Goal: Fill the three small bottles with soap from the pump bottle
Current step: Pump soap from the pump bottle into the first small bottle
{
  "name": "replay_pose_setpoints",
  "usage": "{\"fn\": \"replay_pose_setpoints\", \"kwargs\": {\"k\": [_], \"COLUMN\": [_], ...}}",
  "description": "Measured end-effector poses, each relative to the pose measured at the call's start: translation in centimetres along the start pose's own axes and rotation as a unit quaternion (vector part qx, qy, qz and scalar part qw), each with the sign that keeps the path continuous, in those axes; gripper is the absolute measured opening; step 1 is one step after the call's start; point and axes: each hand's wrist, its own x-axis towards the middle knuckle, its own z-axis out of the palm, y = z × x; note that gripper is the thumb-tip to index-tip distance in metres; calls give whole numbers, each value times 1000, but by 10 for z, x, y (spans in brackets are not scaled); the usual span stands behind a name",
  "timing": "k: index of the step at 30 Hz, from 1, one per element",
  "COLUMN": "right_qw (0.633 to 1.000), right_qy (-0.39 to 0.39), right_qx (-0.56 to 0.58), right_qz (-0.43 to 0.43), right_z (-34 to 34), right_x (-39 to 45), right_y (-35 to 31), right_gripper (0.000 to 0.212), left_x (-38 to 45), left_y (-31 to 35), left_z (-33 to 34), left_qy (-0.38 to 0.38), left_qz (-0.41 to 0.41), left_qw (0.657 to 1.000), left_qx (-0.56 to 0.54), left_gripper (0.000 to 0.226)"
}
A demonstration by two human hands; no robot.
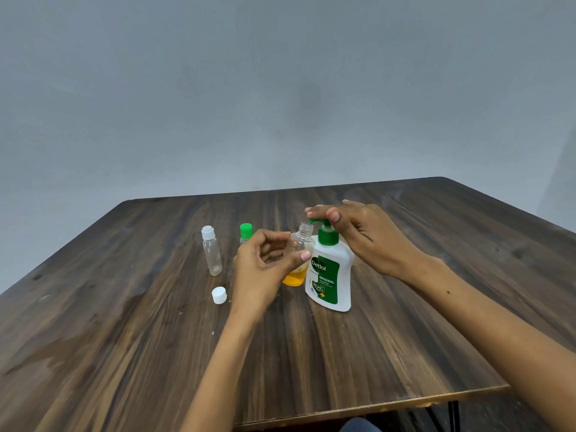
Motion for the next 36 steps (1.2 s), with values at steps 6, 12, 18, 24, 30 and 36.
{"fn": "replay_pose_setpoints", "kwargs": {"k": [6,12,18,24,30,36], "right_qw": [1000,1000,1000,1000,1000,1000], "right_qy": [17,14,1,3,9,16], "right_qx": [11,-3,-21,-18,-2,15], "right_qz": [-4,-7,-22,-20,-16,-4], "right_z": [2,4,2,3,0,2], "right_x": [-3,-6,-3,-3,2,-1], "right_y": [1,3,3,3,1,2], "right_gripper": [85,83,85,85,88,88], "left_x": [-1,-2,0,1,2,2], "left_y": [2,3,2,2,0,2], "left_z": [1,0,2,1,1,0], "left_qy": [1,0,-3,-4,-1,3], "left_qz": [3,7,7,8,6,6], "left_qw": [1000,1000,1000,1000,1000,1000], "left_qx": [0,1,-7,-9,-1,-5], "left_gripper": [34,34,35,35,41,36]}}
